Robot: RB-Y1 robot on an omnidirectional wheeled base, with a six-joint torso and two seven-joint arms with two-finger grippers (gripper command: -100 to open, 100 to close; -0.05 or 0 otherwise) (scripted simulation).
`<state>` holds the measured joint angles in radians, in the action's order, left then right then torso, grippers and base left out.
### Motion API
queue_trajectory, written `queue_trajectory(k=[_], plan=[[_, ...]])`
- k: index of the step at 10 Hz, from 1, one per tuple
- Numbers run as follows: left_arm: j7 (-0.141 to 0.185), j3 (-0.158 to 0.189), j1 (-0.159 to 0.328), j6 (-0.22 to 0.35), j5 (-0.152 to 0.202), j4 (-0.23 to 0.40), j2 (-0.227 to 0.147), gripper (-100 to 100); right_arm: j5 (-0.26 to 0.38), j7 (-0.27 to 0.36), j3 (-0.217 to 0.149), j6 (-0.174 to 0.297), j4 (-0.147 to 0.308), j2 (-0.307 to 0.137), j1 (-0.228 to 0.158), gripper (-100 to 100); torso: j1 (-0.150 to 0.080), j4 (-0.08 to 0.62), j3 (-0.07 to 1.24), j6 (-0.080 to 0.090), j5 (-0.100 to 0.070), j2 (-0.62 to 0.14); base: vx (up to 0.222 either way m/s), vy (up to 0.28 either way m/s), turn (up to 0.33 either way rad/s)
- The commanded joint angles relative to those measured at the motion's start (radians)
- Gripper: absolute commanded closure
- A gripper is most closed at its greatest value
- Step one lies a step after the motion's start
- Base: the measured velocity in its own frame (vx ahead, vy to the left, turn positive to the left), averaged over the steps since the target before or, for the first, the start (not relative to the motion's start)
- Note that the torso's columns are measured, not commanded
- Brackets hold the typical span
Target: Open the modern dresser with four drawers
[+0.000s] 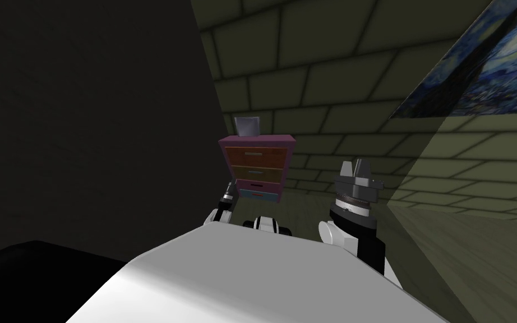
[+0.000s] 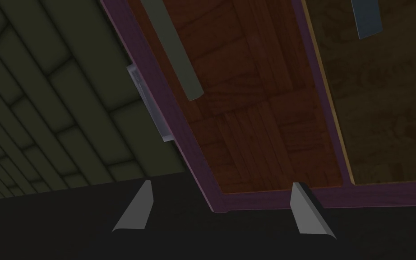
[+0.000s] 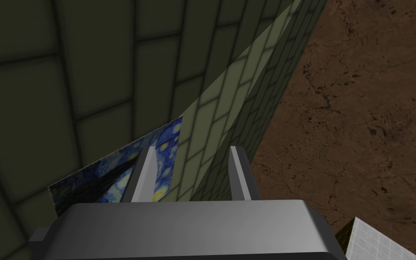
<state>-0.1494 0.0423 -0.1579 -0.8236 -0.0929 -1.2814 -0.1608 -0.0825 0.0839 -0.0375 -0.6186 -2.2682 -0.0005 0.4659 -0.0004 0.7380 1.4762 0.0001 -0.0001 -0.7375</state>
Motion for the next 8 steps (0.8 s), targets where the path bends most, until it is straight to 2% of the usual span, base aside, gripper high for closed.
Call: queue_trajectory(k=[1, 8], plan=[[0.002, -0.003, 0.029, -0.026, 0.002, 0.076, -0.002, -100, 0.0, 0.0, 0.0, 0.0, 0.0, 0.0, 0.0, 0, 0.001, 0.0, -0.001, 0.0, 0.0, -0.001, 0.077, -0.031, 0.006], [0.005, -0.009, 0.092, -0.081, 0.007, 0.269, -0.007, -100, 0.0, 0.0, 0.0, 0.0, 0.0, 0.0, 0.0, 0, 0.0, 0.0, 0.0, 0.0, 0.0, 0.0, 0.074, -0.03, 0.005]])
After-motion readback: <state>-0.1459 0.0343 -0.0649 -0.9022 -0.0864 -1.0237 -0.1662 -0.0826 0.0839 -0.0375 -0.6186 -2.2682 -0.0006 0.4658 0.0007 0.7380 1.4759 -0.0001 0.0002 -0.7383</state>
